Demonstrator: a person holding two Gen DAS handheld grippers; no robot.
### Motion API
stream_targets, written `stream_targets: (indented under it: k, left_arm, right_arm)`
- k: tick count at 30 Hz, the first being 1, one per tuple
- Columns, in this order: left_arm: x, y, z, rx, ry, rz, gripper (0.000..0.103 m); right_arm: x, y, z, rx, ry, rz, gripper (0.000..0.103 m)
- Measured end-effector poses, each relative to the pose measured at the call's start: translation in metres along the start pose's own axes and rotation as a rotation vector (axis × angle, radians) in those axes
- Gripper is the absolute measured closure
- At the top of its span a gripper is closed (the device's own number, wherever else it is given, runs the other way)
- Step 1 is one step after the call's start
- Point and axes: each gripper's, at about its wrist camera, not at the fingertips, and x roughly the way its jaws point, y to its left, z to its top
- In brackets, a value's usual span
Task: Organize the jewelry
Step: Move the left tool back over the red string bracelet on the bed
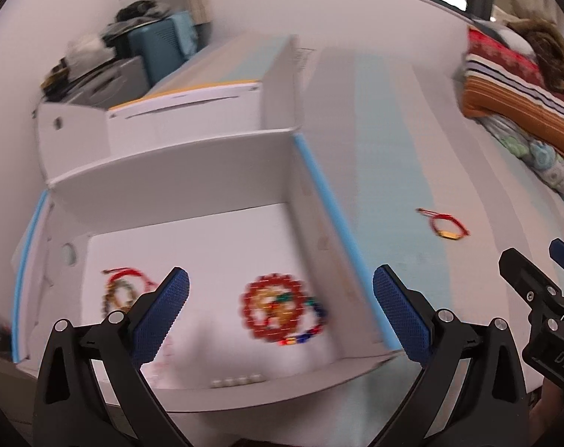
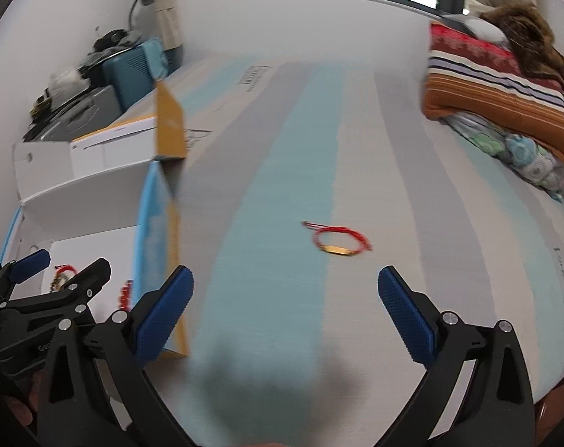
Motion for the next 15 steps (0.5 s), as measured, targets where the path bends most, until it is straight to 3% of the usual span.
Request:
stream_targets:
  k: [15]
  left_arm:
    - [0.036,-0.133,0.014,0.113,0.009,-0.115,0.006]
  right_arm:
    - [0.028,-0.147,-0.007,0.180,0.019,-0.089,0.008]
